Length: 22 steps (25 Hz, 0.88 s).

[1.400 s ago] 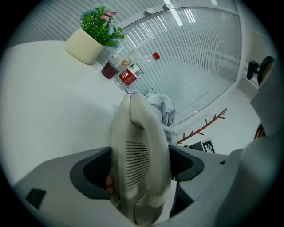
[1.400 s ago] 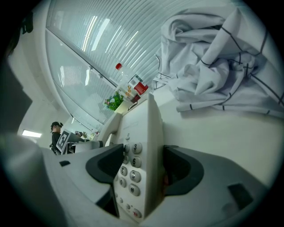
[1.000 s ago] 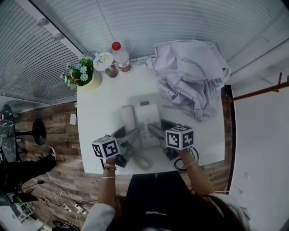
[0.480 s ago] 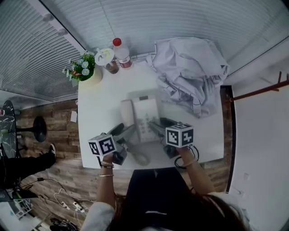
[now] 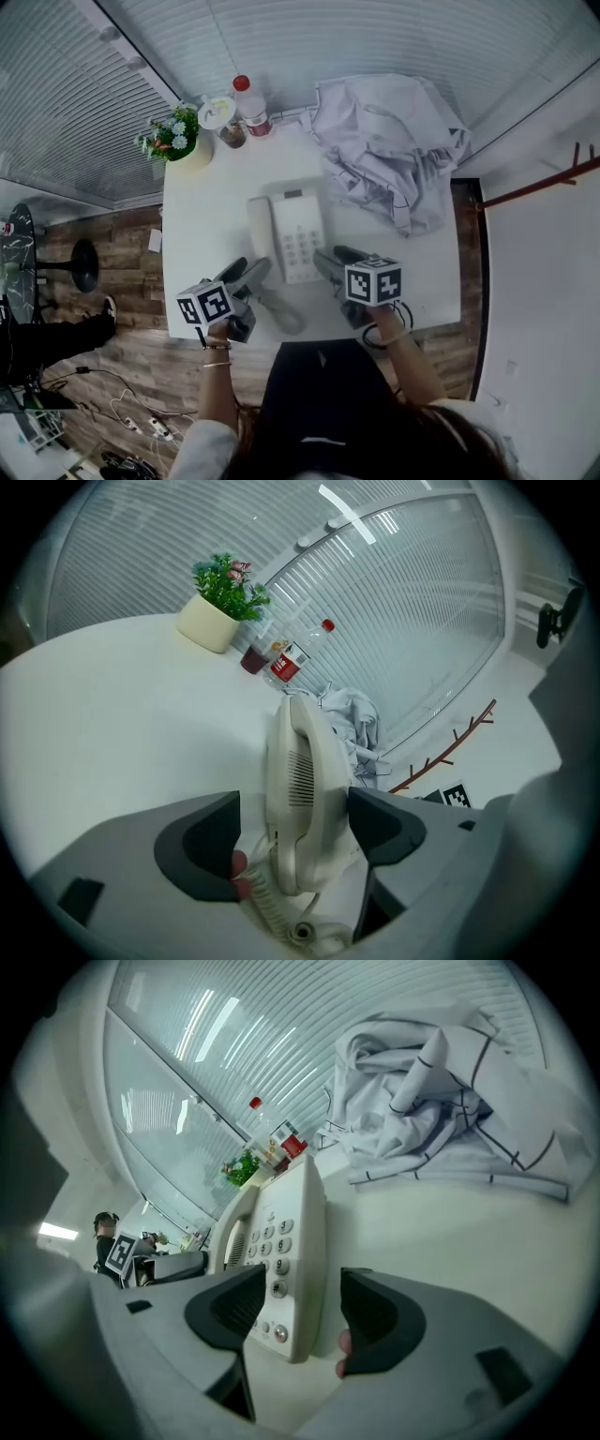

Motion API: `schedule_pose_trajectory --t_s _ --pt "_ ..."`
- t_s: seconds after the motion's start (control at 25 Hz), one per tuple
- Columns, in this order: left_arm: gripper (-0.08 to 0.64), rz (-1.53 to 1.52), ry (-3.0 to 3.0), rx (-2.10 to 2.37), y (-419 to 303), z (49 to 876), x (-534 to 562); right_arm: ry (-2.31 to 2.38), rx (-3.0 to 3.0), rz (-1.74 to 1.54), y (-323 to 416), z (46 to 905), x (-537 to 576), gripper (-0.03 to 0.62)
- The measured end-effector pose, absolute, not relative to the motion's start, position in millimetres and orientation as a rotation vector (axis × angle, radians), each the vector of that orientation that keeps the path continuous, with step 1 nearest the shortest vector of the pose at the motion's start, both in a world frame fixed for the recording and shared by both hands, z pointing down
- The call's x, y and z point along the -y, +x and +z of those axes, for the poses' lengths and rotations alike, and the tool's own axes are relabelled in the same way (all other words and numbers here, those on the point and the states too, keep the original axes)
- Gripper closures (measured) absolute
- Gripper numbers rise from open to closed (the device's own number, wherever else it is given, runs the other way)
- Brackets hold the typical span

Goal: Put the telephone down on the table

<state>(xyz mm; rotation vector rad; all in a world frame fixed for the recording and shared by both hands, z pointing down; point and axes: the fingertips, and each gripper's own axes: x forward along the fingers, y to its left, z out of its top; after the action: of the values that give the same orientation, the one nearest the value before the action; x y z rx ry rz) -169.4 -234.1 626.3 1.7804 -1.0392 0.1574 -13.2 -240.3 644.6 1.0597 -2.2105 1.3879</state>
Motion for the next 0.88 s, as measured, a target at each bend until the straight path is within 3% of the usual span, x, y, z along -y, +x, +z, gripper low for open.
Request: schedule_pose_trajectory --t_s 0.32,0.88 --pt "0.255 0.196 1.774 1.127 -174 621 207 1.025 2.239 1.341 -8 634 220 0.346" --pt "0.336 0.153 1.783 1.251 -165 581 166 1.007 2.301 1.256 -11 604 183 0.422"
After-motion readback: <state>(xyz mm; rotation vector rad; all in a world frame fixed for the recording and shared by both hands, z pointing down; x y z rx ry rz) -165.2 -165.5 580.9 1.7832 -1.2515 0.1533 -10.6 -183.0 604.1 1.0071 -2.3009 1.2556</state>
